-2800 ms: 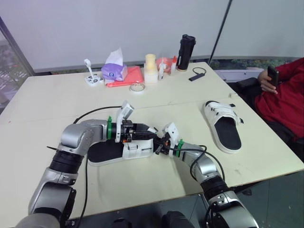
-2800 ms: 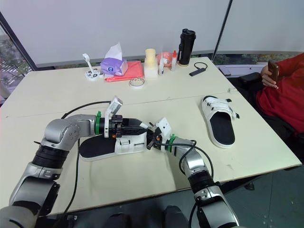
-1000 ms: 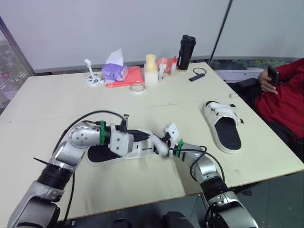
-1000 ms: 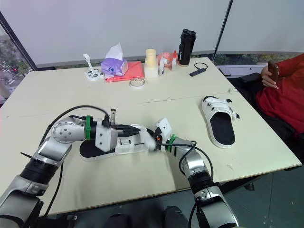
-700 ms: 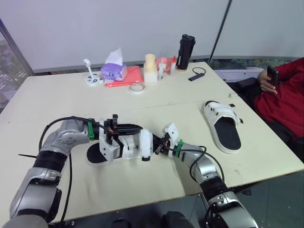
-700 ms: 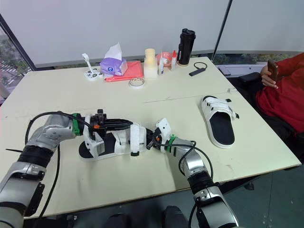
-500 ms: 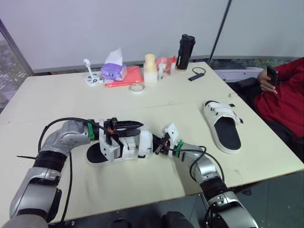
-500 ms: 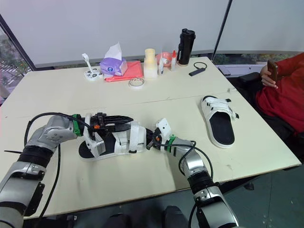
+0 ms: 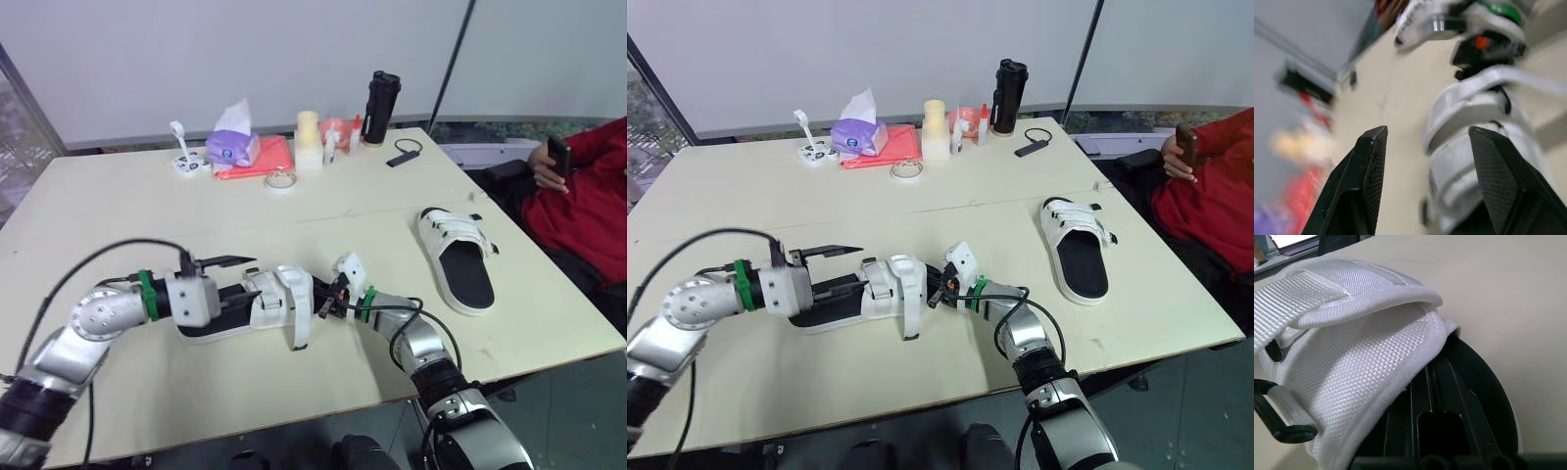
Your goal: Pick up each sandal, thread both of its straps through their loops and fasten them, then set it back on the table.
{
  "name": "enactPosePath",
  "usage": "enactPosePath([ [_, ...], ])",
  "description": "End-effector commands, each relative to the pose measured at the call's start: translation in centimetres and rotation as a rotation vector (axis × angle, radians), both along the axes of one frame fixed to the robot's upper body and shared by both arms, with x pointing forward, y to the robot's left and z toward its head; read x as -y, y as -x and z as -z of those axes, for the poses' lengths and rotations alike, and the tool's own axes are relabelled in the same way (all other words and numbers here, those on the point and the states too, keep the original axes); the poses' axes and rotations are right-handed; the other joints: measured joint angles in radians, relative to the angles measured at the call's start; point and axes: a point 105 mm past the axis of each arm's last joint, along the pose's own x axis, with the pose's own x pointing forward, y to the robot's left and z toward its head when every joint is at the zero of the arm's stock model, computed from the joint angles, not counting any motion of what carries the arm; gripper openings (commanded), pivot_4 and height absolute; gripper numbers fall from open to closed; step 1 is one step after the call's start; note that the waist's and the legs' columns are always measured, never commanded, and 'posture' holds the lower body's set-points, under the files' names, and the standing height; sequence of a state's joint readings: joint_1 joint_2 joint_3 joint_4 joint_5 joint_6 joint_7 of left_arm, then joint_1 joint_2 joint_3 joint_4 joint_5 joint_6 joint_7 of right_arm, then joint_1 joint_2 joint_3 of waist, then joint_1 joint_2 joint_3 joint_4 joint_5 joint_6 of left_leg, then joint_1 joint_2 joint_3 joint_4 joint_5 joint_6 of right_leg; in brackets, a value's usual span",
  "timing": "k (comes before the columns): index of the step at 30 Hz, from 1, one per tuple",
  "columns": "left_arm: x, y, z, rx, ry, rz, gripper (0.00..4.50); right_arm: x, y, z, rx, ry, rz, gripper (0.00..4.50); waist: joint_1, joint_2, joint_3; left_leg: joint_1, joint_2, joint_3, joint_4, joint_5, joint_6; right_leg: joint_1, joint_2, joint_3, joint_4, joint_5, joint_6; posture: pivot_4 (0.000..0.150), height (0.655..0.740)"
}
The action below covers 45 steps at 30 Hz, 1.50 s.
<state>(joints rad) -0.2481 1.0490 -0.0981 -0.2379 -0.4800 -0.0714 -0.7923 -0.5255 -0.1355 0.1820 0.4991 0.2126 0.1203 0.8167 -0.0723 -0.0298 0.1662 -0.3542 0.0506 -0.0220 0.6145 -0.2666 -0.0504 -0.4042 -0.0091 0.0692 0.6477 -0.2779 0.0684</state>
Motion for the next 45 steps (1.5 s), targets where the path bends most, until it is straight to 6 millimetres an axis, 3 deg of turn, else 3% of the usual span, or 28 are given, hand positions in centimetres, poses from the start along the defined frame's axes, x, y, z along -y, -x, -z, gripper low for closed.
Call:
enactPosePath([
  [1,1.4,1.9,-3.3,-0.420,0.207,0.010,2.70,1.9,1.2,6.1,-0.198,0.146,0.044,0.00,0.000,-0.001,0.000,0.001,0.000,0.000,0.000,0.000,0.000,0.001,0.000,0.000,-0.001,0.000,0.000,0.150,0.7400],
  [3,2.3,3.3,-3.5,-0.605,0.267,0.046,2.70,1.9,1.1,6.2,-0.199,0.146,0.042,0.00,-0.001,0.000,0.001,0.001,-0.001,-0.001,0.000,0.000,0.000,0.001,0.000,-0.001,-0.001,-0.001,0.001,0.150,0.7400],
  [6,3.2,4.7,-2.3,-0.757,0.307,0.088,2.70,1.5,1.0,6.0,-0.194,0.144,0.034,0.00,-0.010,0.000,0.000,0.001,-0.002,0.000,0.000,0.000,0.000,0.000,0.001,0.000,-0.002,-0.001,0.001,0.150,0.7400],
  [10,3.6,4.6,0.7,-0.822,0.342,0.040,2.70,1.4,0.8,5.7,-0.180,0.135,0.038,0.00,-0.012,0.000,0.000,0.000,-0.002,-0.001,0.000,0.000,0.000,0.000,0.004,0.000,-0.001,0.000,0.000,0.150,0.7400],
  [18,4.4,4.4,4.3,-0.861,0.337,0.012,2.70,2.1,0.6,5.3,-0.168,0.128,0.065,0.00,-0.007,0.000,0.000,0.000,-0.002,-0.001,0.000,0.000,0.000,-0.001,0.005,0.002,-0.002,0.000,-0.001,0.150,0.7400],
  [22,5.0,3.7,7.6,-0.879,0.286,-0.024,2.70,2.5,0.6,5.4,-0.167,0.135,0.074,0.00,0.001,-0.001,-0.002,0.000,-0.002,0.000,0.001,0.000,-0.001,-0.001,0.005,0.003,-0.002,0.000,-0.001,0.150,0.7400],
  [40,8.4,1.6,9.1,-0.991,0.313,0.038,2.70,2.5,0.8,5.3,-0.170,0.123,0.094,0.00,0.002,-0.002,-0.004,-0.001,-0.002,-0.001,0.001,0.000,-0.001,-0.001,0.006,0.003,-0.002,0.000,-0.001,0.150,0.7400],
  [45,8.9,0.8,9.2,-0.984,0.315,0.035,0.41,2.6,0.9,5.4,-0.175,0.117,0.106,0.00,0.003,-0.001,-0.004,-0.001,-0.003,-0.001,0.001,0.000,-0.001,-0.001,0.006,0.003,-0.002,0.000,-0.001,0.150,0.7400],
])
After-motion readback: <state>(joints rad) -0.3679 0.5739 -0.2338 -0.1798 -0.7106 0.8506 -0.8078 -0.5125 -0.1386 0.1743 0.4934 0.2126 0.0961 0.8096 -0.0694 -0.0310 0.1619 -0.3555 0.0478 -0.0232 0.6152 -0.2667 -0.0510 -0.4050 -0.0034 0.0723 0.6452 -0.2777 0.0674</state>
